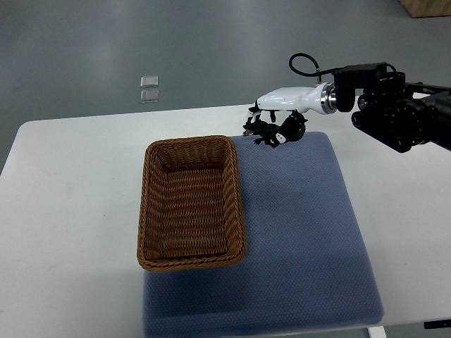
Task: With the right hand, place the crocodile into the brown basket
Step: 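Lift the crocodile and carry it over the wicker basket, then lower the crocodile into the basket and open the right hand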
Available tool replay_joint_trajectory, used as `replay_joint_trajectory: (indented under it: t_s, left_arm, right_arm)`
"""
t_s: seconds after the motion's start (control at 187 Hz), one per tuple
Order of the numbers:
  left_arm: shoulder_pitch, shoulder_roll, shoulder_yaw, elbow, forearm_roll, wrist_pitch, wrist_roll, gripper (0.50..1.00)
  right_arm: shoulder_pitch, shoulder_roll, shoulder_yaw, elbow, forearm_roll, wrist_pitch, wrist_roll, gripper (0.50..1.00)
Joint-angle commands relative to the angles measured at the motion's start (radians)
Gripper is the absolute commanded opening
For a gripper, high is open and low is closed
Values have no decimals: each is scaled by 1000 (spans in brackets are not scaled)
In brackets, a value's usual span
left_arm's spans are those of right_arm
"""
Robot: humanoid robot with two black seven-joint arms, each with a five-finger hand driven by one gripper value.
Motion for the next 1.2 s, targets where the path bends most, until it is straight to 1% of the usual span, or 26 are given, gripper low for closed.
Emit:
replay_joint_trajectory:
  t_s: [0.0,0.166,0.289,0.665,0.852,1.088,1.195]
  left_arm:
    - [0,0,0,0,0,0,0,1000]
    - [0,0,0,0,0,0,-1,1000]
    - [0,0,0,0,0,0,0,1000]
    - [0,0,0,0,0,0,0,1000]
    - [1,0,0,0,0,0,-1,1000]
    - [0,0,0,0,0,0,0,1000]
    - [0,0,0,0,0,0,-1,1000]
  right_arm:
    - [25,2,-4,46,-2,0,23,500]
    - [70,14,-9,92,-14,0,31,500]
    - [99,45,-16,112,-25,-1,31,500]
    - [156,243,-96,121,-52,-14,31,500]
    - [148,243,-110,120,-82,-17,27,500]
    - [123,243,-124,121,-103,-38,26,500]
    - [104,243,-130,121,-103,-60,26,500]
